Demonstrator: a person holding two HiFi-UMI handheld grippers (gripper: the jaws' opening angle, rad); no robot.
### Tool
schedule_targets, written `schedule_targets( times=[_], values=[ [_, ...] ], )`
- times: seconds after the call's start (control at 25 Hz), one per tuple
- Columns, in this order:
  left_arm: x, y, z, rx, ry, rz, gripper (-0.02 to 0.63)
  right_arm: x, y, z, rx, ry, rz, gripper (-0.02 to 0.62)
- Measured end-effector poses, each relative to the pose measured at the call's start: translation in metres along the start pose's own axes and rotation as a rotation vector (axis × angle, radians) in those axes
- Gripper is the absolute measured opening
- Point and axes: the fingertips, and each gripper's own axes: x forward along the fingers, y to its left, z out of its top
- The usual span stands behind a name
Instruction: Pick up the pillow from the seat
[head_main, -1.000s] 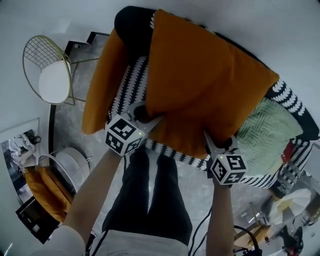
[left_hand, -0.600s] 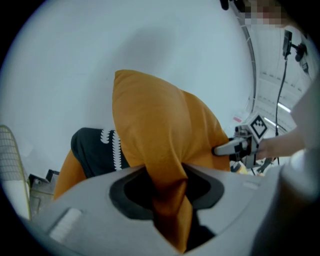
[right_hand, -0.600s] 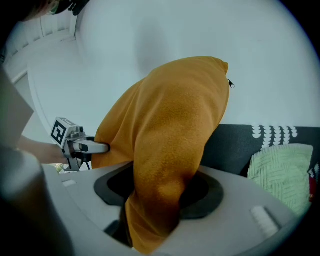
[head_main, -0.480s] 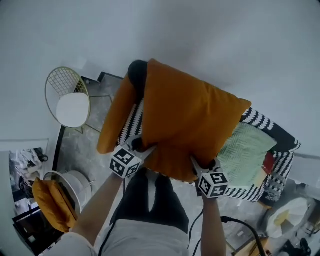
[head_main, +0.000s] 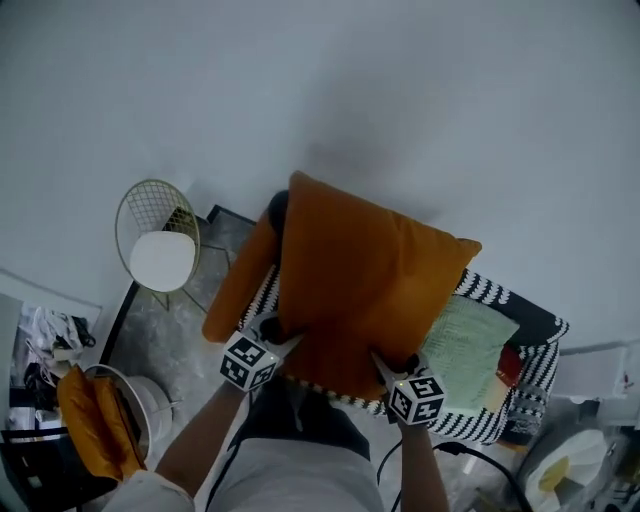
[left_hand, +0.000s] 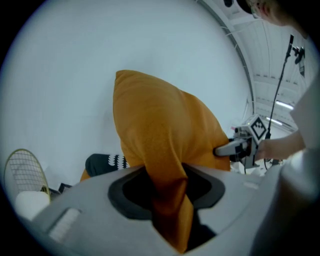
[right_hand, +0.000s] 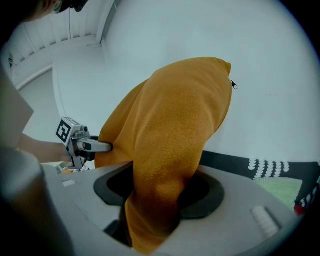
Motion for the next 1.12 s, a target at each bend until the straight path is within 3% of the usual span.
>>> schedule_targets(
  times=[0.52, 0.88, 1.12],
  values=[
    [-0.114, -0.038, 0.004, 0.022, -0.046, 0.012, 0.178, -0.062, 0.101, 0.008, -0.072, -0.069, -0.004, 0.267],
    [-0.187, -0.071, -0.003, 0.098, -0.071, -0.05, 0.179, -0.114, 0.174, -0.013, -0.036, -0.122, -0.074, 0.267],
    [-0.24, -0.093, -0.019, 0.116, -0.073, -0.077, 0.186, -0.148, 0.228, -0.029, -0.068, -0.153, -0.109, 0.267]
  ],
)
